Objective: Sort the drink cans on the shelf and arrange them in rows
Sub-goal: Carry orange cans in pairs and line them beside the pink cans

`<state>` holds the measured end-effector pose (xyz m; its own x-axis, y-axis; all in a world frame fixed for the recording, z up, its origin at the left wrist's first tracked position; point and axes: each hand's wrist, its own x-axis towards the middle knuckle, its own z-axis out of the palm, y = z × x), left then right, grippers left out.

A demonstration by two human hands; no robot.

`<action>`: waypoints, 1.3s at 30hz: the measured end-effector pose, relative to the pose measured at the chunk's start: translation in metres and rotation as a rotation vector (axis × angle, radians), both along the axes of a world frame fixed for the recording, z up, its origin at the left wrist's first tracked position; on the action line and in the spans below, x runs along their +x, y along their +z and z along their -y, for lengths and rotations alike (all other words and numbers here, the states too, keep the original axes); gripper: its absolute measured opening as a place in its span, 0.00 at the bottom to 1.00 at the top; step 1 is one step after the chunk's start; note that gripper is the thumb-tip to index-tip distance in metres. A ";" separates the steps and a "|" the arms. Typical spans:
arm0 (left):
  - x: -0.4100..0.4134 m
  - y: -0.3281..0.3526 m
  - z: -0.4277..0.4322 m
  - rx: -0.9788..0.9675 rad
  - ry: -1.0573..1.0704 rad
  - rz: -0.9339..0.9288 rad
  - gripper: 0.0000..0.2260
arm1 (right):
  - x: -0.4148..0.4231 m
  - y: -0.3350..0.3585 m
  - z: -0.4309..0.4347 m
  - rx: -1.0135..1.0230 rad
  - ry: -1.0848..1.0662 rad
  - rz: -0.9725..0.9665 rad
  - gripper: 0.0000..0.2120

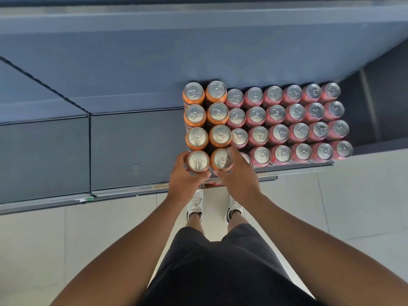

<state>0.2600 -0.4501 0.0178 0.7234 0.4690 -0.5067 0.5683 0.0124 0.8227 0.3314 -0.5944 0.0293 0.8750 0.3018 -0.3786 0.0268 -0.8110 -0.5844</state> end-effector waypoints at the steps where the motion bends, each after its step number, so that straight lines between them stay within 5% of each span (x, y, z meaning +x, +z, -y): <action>1: 0.000 0.000 -0.001 -0.004 -0.005 0.002 0.29 | -0.001 -0.001 0.001 0.004 -0.006 0.004 0.25; 9: -0.006 0.012 -0.016 0.071 -0.163 -0.067 0.39 | 0.005 0.018 0.021 -0.020 0.044 0.000 0.27; 19: 0.036 0.027 0.054 1.220 -0.689 0.360 0.14 | 0.059 0.034 0.136 -0.154 -0.113 0.070 0.21; 22: 0.059 0.020 0.086 1.307 -0.832 0.205 0.21 | 0.093 0.024 0.179 -0.207 -0.155 0.116 0.23; 28: 0.078 -0.002 0.117 1.438 -1.056 -0.374 0.35 | 0.140 -0.007 0.237 -0.486 0.284 0.254 0.29; 39: 0.087 -0.016 0.118 1.478 -0.952 -0.359 0.25 | 0.156 -0.026 0.246 -0.507 0.422 0.297 0.25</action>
